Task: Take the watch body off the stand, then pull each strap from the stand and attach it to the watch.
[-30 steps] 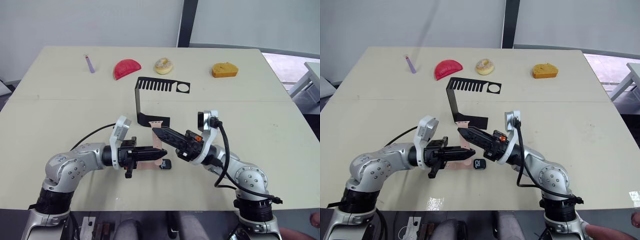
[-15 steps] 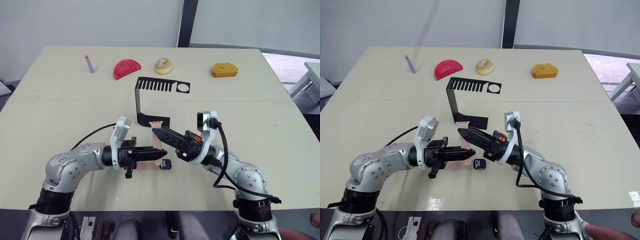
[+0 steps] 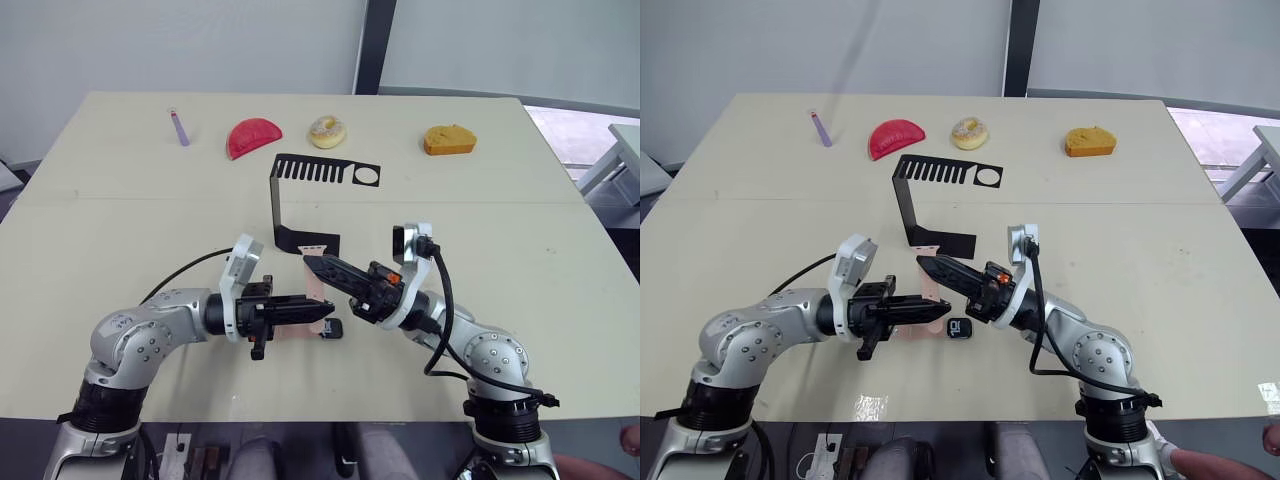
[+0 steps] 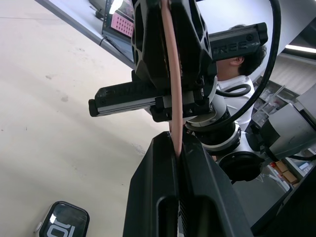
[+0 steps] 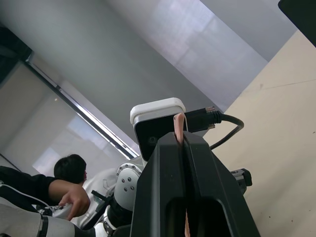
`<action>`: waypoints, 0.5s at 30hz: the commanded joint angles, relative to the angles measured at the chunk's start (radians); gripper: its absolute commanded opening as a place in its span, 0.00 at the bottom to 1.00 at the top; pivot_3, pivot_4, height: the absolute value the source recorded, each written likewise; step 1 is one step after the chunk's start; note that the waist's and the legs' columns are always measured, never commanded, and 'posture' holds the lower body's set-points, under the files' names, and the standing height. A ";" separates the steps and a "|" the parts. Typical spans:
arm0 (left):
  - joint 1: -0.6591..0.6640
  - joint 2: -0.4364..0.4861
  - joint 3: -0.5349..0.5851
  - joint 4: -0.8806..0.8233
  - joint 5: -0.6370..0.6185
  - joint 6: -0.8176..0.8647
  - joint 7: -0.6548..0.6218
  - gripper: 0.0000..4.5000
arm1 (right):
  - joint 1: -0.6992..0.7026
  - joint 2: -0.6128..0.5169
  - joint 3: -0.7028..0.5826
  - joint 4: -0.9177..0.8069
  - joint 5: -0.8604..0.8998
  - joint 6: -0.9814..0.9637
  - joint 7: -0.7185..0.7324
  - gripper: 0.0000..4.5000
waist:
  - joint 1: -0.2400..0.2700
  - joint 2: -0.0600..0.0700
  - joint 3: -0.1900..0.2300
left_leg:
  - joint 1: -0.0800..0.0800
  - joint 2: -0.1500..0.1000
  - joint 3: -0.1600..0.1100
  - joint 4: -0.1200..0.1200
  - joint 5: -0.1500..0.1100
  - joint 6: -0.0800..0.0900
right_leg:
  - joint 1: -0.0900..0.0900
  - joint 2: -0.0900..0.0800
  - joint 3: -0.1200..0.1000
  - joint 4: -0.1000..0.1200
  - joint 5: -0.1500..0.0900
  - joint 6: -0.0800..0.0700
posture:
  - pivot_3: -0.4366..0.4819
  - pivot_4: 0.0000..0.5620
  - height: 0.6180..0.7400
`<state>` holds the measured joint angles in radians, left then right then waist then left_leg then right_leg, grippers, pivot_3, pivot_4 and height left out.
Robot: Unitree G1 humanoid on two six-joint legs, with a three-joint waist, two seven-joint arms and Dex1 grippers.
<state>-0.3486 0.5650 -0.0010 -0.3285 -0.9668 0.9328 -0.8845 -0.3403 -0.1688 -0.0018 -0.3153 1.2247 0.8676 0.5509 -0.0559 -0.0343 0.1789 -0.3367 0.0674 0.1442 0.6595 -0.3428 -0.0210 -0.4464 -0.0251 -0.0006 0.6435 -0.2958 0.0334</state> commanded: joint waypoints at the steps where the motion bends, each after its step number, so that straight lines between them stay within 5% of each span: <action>1: 0.004 -0.005 0.005 -0.032 -0.001 -0.017 -0.004 0.00 | 0.002 0.010 -0.007 -0.022 0.018 -0.019 0.029 0.00 | 0.000 0.000 0.000 | 0.000 0.000 0.000 0.000 0.000 0.000 | 0.000 0.000 0.000 0.000 0.000 0.000 | 0.48 0.27 1.00; 7: 0.008 0.003 0.007 -0.048 0.024 -0.055 -0.013 0.00 | 0.004 0.002 -0.005 -0.038 0.007 -0.026 0.042 0.00 | 0.000 0.000 0.000 | 0.000 0.000 0.000 0.000 0.000 0.000 | 0.000 0.000 0.000 0.000 0.000 0.000 | 0.48 0.27 1.00; 10: 0.024 0.011 0.029 -0.080 0.109 -0.164 -0.003 0.20 | -0.001 -0.033 -0.012 -0.070 -0.020 -0.048 0.066 0.00 | 0.000 0.000 0.000 | 0.000 0.000 0.000 0.000 0.000 0.000 | 0.000 0.000 0.000 0.000 0.000 0.000 | 0.48 0.27 1.00; 15: 0.077 0.115 0.160 -0.080 0.097 -0.191 -0.046 0.77 | 0.010 -0.187 -0.038 -0.132 -0.083 -0.062 0.166 0.00 | -0.001 0.001 0.001 | 0.000 0.000 0.000 -0.002 0.000 0.000 | 0.000 0.000 0.000 -0.002 0.000 0.000 | 0.48 0.27 1.00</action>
<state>-0.2869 0.6436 0.0802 -0.3839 -0.8601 0.7634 -0.9029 -0.3374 -0.3140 -0.0087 -0.3912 1.1584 0.8250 0.6560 -0.0564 -0.0335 0.1795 -0.3371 0.0674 0.1443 0.6576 -0.3430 -0.0208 -0.4471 -0.0251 -0.0007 0.6417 -0.2958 0.0334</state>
